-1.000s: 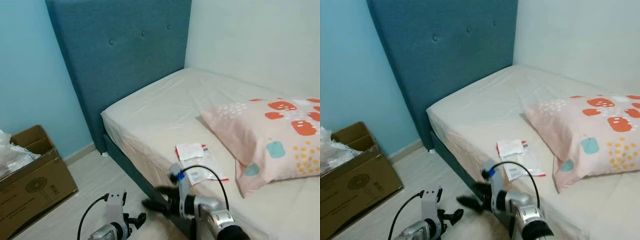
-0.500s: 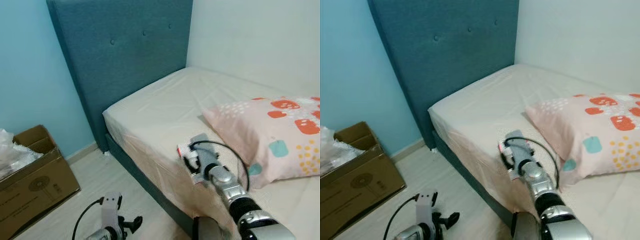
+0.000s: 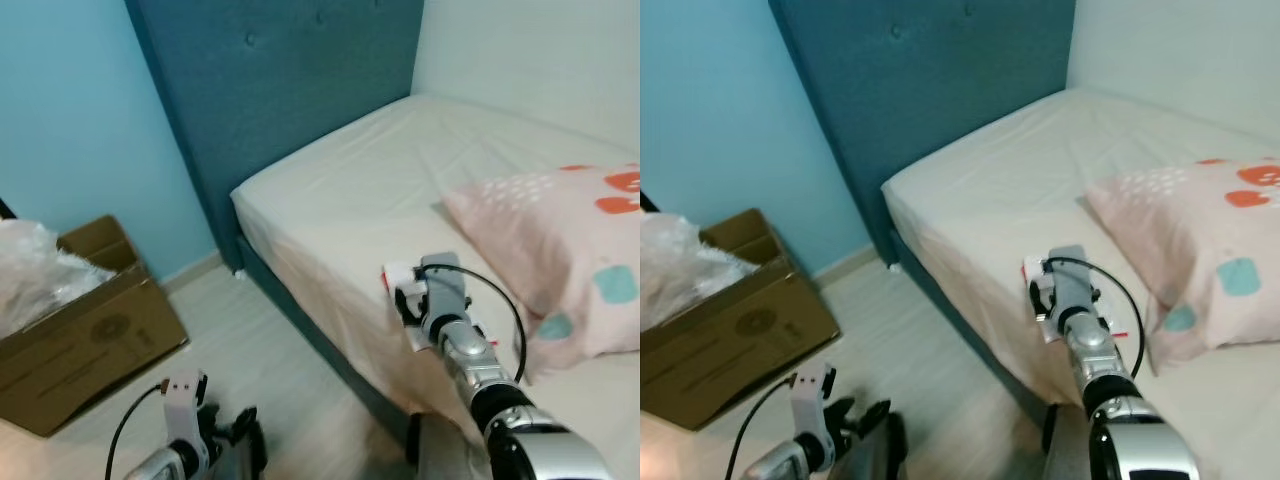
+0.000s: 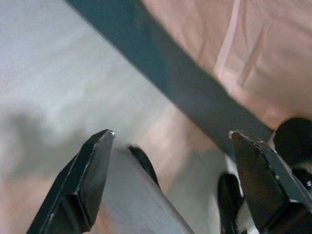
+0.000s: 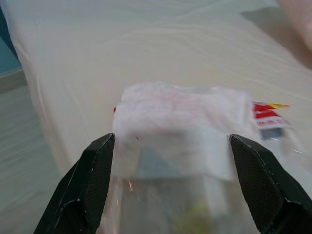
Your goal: Clean up the room
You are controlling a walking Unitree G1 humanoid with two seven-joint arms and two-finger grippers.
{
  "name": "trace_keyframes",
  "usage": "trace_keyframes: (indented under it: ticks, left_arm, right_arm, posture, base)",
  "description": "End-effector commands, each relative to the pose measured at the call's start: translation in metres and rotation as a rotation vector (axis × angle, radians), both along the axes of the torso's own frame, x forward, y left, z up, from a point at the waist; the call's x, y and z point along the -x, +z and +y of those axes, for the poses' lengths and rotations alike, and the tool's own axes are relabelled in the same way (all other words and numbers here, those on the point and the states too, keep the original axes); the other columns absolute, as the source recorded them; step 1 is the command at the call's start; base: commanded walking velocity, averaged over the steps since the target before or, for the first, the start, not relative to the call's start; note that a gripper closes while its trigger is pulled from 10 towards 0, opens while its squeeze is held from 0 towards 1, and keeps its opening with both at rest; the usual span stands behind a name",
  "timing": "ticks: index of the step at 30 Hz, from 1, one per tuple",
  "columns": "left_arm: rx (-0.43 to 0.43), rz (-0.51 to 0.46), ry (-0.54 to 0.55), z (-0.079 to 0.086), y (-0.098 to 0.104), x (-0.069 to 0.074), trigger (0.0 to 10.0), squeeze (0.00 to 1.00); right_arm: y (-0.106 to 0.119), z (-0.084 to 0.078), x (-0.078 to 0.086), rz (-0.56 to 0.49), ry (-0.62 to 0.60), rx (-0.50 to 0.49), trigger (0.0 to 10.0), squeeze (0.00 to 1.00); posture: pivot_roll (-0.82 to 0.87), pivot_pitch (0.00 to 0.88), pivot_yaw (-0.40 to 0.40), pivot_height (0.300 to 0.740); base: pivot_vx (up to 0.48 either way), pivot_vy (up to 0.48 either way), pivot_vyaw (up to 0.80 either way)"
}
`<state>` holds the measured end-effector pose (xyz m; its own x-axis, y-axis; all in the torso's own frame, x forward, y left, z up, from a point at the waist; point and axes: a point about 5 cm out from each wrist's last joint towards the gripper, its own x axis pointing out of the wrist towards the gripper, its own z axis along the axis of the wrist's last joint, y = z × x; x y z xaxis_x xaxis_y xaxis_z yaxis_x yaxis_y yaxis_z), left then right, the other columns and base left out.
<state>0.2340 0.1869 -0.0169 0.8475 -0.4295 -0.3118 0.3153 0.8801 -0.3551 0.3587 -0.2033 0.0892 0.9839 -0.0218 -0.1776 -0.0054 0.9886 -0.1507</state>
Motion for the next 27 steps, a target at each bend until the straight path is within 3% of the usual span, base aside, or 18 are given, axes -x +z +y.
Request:
trace_keyframes:
  ticks: [1, 6, 7, 8, 9, 10, 21, 26, 27]
  left_arm:
    - [0.012, -0.013, -0.009, 0.002, 0.004, 0.000, 10.0, 0.00]
    - [0.033, -0.091, -0.043, -0.004, 0.023, -0.003, 10.0, 0.00]
    - [0.040, -0.111, -0.053, -0.007, 0.029, -0.004, 10.0, 0.00]
    - [0.040, -0.111, -0.053, -0.007, 0.029, -0.004, 10.0, 0.00]
    - [0.045, -0.126, -0.061, -0.009, 0.035, -0.003, 10.0, 0.00]
    - [0.050, -0.136, -0.067, -0.010, 0.040, -0.001, 10.0, 0.00]
    - [0.069, -0.154, -0.077, -0.014, 0.061, 0.009, 10.0, 0.00]
    - [0.099, -0.204, -0.086, -0.023, 0.078, -0.005, 10.0, 0.00]
    - [0.116, -0.224, -0.081, -0.025, 0.084, -0.011, 10.0, 0.00]
  right_arm:
    - [-0.001, 0.003, 0.000, -0.001, 0.002, -0.014, 10.0, 0.00]
    - [0.007, -0.004, -0.005, -0.009, -0.031, 0.056, 10.0, 0.00]
    - [0.007, -0.010, -0.005, 0.010, -0.055, 0.102, 4.4, 0.00]
    - [0.007, -0.010, -0.005, 0.010, -0.055, 0.102, 4.4, 0.00]
    - [0.007, -0.014, -0.005, 0.023, -0.075, 0.130, 2.7, 0.00]
    - [0.007, -0.018, -0.004, 0.030, -0.091, 0.135, 0.0, 0.00]
    - [0.006, -0.035, 0.000, 0.058, -0.168, 0.147, 0.0, 0.00]
    - [0.012, -0.039, -0.002, 0.017, -0.198, 0.033, 0.0, 0.00]
    - [0.015, -0.038, -0.003, -0.015, -0.189, -0.039, 0.0, 0.00]
  posture:
    - [0.32, 0.282, 0.096, 0.523]
    - [0.32, 0.322, 0.102, 0.523]
    - [0.33, 0.339, 0.104, 0.523]
    - [0.33, 0.339, 0.104, 0.523]
    - [0.33, 0.350, 0.105, 0.523]
    - [0.33, 0.353, 0.104, 0.523]
    - [0.34, 0.373, 0.099, 0.523]
    - [0.31, 0.353, 0.085, 0.523]
    - [0.30, 0.349, 0.081, 0.523]
  base:
    - [0.000, 0.000, 0.00]
    - [0.000, 0.000, 0.00]
    - [0.000, 0.000, 0.00]
    - [0.000, 0.000, 0.00]
    - [0.000, 0.000, 0.00]
    - [0.000, 0.000, 0.00]
    - [0.000, 0.000, 0.00]
    - [0.000, 0.000, 0.00]
    - [0.000, 0.000, 0.00]
